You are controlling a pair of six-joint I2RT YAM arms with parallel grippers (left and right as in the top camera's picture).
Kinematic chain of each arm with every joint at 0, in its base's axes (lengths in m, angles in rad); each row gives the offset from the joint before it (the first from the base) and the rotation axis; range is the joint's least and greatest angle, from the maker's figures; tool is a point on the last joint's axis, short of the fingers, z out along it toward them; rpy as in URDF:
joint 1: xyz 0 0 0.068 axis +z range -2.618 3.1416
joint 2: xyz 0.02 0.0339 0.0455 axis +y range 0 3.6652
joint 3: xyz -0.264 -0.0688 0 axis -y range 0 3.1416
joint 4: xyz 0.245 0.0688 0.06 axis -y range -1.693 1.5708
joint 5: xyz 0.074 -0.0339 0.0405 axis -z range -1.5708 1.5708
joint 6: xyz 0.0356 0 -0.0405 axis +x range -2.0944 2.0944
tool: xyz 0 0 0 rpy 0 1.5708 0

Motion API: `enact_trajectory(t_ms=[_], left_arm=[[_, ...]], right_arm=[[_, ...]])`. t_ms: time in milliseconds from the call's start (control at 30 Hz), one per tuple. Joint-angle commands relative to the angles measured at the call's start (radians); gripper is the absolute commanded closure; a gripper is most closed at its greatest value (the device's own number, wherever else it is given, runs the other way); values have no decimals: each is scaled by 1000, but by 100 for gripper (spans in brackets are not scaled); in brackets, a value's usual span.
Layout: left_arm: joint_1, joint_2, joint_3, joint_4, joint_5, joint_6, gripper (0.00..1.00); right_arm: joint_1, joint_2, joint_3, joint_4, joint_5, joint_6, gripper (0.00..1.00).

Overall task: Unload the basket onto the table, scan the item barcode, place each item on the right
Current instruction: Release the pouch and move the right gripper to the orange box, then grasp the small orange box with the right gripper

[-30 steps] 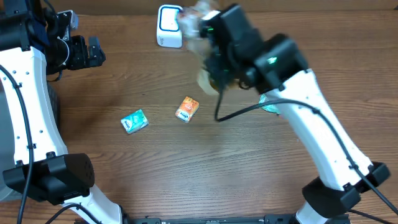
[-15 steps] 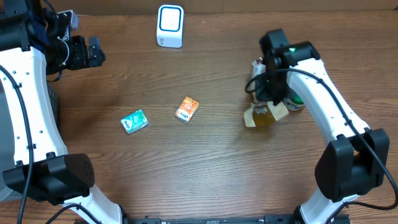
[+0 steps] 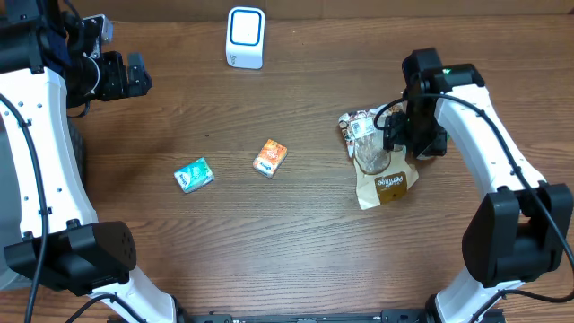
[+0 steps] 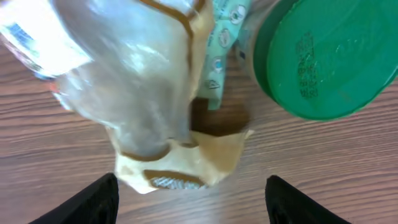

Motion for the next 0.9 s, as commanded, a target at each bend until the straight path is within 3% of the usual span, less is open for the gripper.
enact_trajectory(t_ms=[0,200,500,667,800,867], left_arm=[[-2,-4,5,2,9,15,1],[-2,-4,5,2,9,15,0],[-2,-4,5,2,9,15,0],[-2,-4,5,2,9,15,0],[-2,-4,5,2,9,15,0],[-2,-4,5,2,9,15,0]], right_arm=[[4,-13,109,-1,-189,-1,30],[33,-13,111,82,-474,34,40],[208,-12,-15,285,-399,343,43],[330,-11,-148,474,-330,565,53],[414,-11,-250,621,-300,695,66],[441,-11,-281,673,-296,716,67]])
